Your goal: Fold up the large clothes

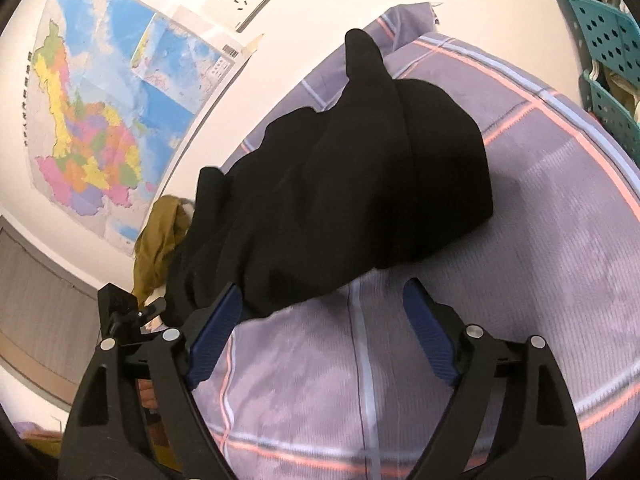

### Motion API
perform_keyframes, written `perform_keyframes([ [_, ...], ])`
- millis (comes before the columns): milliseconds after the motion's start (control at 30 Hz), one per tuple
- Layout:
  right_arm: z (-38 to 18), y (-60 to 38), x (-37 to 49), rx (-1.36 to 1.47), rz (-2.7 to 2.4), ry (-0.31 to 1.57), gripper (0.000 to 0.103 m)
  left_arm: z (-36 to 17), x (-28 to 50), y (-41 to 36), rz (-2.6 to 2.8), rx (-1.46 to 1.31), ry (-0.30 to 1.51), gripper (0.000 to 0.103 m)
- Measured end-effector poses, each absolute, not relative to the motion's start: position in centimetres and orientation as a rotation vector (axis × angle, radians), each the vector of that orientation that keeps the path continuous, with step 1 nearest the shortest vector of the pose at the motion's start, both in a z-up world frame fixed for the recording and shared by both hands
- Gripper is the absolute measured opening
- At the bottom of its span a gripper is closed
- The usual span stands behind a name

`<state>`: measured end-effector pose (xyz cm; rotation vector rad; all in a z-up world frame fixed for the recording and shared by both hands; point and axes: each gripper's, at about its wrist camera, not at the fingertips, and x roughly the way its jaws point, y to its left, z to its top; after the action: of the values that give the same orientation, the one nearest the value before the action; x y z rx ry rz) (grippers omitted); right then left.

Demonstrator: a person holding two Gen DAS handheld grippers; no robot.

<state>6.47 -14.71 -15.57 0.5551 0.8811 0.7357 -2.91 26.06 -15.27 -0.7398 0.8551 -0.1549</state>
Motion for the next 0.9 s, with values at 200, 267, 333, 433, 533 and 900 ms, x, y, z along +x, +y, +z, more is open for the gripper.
perform_keyframes([
  [200,-15.1,-12.4,9.2,0.556,0.692,0.858,0.094,-15.1,-0.6,26.2,-0.123,-0.755,0.843,0.096],
  [267,-15.0,-11.8,9.9,0.565,0.667,0.852,0.097,-14.9,-0.3,26.0,-0.107,-0.744,0.843,0.096],
  [333,-14.9,-11.5,10.4,0.577,0.658,0.841,0.097,-14.9,0.1,25.6,-0.105,-0.713,0.834,0.096],
  [433,-14.9,-11.3,10.7,0.591,0.636,0.830,0.097,-15.0,0.7,25.3,-0.119,-0.662,0.814,0.096],
  [533,-14.9,-11.7,10.3,0.586,0.608,0.853,0.090,-14.8,0.7,25.4,-0.116,-0.688,0.834,0.096],
  [900,-15.2,-10.9,11.4,0.654,0.615,0.885,0.095,-14.4,1.9,24.8,-0.057,-0.689,0.879,0.096],
])
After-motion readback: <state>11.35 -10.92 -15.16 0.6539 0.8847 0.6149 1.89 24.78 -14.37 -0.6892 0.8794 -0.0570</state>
